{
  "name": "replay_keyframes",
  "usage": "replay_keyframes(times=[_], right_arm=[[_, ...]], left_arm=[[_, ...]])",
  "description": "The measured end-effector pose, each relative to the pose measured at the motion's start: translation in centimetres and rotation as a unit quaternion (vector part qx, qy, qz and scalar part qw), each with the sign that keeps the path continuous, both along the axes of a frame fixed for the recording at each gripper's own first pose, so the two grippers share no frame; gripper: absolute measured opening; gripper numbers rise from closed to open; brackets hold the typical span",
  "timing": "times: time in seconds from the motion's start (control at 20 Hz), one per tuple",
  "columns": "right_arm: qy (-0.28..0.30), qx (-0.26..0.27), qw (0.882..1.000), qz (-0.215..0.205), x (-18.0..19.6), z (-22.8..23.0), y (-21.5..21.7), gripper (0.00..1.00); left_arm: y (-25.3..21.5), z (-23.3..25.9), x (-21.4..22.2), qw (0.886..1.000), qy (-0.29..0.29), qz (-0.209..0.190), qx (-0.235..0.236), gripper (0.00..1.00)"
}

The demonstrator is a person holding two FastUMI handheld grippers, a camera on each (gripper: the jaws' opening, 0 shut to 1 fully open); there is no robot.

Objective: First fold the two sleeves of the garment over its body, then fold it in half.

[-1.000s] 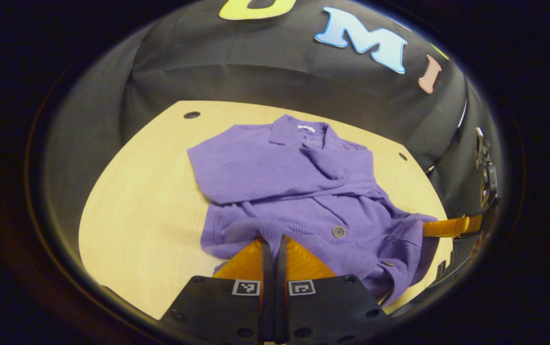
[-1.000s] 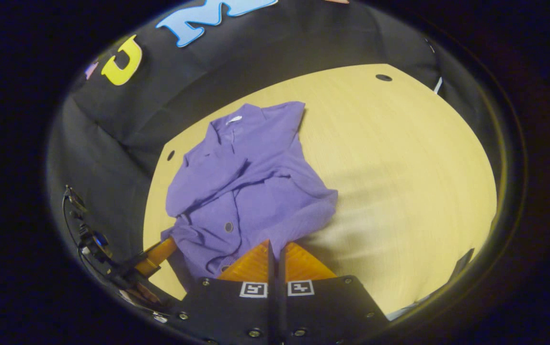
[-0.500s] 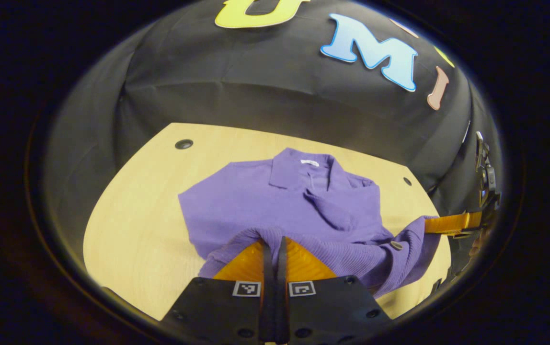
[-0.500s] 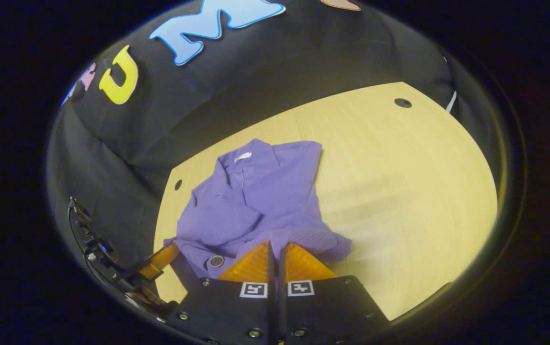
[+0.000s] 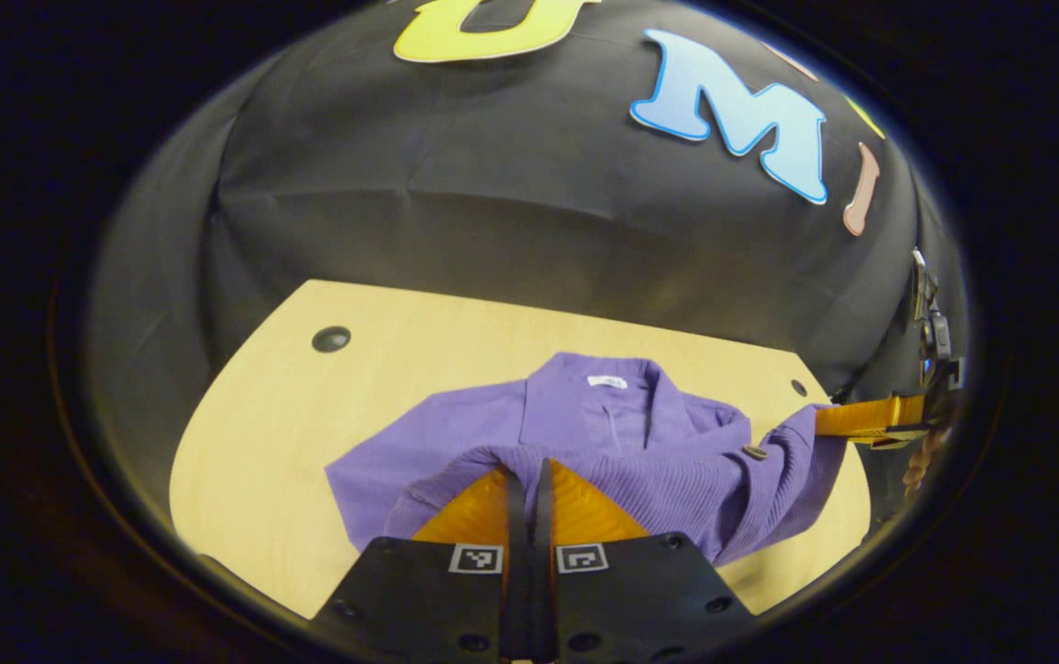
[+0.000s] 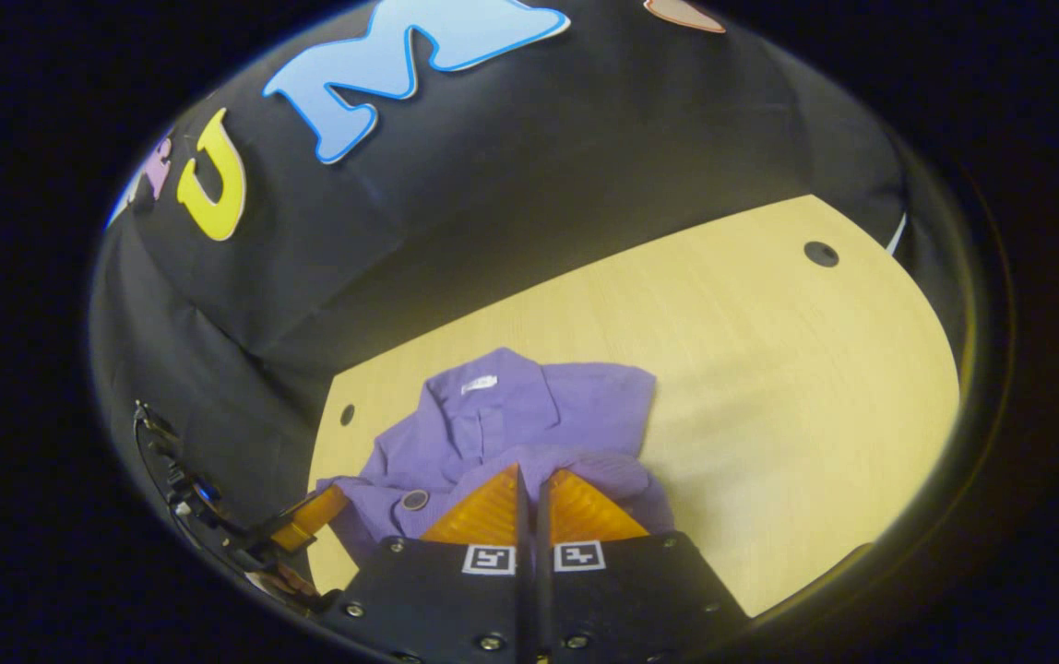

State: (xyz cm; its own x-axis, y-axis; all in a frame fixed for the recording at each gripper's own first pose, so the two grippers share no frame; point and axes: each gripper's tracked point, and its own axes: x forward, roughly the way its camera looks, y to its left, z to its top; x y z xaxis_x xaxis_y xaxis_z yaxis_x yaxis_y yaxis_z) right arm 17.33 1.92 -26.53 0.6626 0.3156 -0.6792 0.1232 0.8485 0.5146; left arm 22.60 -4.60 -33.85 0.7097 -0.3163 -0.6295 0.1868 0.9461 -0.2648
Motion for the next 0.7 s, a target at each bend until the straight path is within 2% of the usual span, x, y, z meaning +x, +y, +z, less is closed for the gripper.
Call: replay_keyframes(times=[0.3,0.6,0.7], right_arm=[[-0.017,-0.001,1.0,-0.013,5.4,-0.3,-0.9,0.01],[-0.018,0.001,0.999,-0.034,10.3,-3.5,-1.6,0.01],[-0.014,0.002,0.999,-0.042,11.7,-5.1,-1.7,0.01]], left_arm=[[-1.4,-0.2,5.7,1.0,-0.009,0.004,-0.01,0.07],[-2.7,-1.7,11.8,0.999,-0.025,0.022,-0.028,0.06],[-2.9,-3.2,13.1,0.999,-0.021,0.02,-0.019,0.06]])
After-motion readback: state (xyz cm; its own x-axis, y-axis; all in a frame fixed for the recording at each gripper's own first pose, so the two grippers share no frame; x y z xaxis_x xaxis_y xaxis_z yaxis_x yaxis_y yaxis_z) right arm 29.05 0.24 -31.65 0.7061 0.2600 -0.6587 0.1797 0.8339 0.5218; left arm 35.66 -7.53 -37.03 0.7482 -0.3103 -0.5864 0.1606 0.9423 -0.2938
